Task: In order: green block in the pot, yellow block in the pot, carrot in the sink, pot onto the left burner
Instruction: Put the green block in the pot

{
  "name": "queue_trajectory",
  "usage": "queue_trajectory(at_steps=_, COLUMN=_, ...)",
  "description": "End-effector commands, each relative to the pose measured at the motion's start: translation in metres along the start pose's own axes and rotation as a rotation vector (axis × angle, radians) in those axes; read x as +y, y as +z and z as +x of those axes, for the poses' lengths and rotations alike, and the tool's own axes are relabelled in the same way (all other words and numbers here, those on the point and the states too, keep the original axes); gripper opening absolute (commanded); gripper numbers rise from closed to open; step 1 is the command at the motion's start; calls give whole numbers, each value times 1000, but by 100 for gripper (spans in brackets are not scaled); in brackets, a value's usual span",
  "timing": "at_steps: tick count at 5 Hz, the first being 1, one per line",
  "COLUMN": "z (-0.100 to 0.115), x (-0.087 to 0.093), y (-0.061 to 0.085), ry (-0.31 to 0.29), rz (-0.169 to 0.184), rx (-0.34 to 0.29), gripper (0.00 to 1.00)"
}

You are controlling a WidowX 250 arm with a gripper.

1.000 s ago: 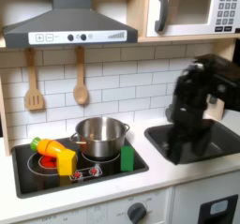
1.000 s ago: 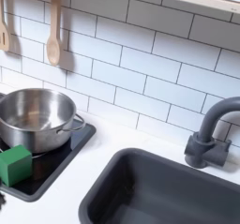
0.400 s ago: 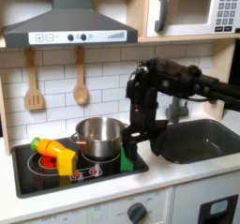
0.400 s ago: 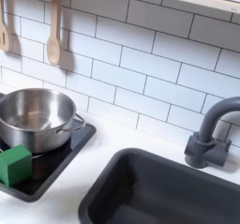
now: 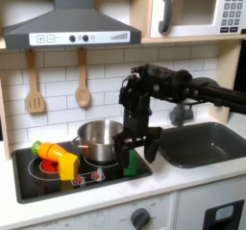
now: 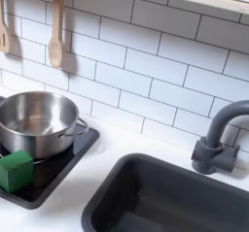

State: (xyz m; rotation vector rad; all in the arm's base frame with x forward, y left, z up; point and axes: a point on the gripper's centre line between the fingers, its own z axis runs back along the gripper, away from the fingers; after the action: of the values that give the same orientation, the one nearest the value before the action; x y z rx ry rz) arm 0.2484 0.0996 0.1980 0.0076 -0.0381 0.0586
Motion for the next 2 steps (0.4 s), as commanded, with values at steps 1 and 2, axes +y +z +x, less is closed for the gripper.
queue_trajectory(at_steps=1, z=21, x=2, y=-14, ry=-42, rz=30, rx=12, gripper=100)
queue_trajectory(at_steps=2, z=31, x=-4, y=-27, ry=-86, rz=11, rx=30, gripper=100)
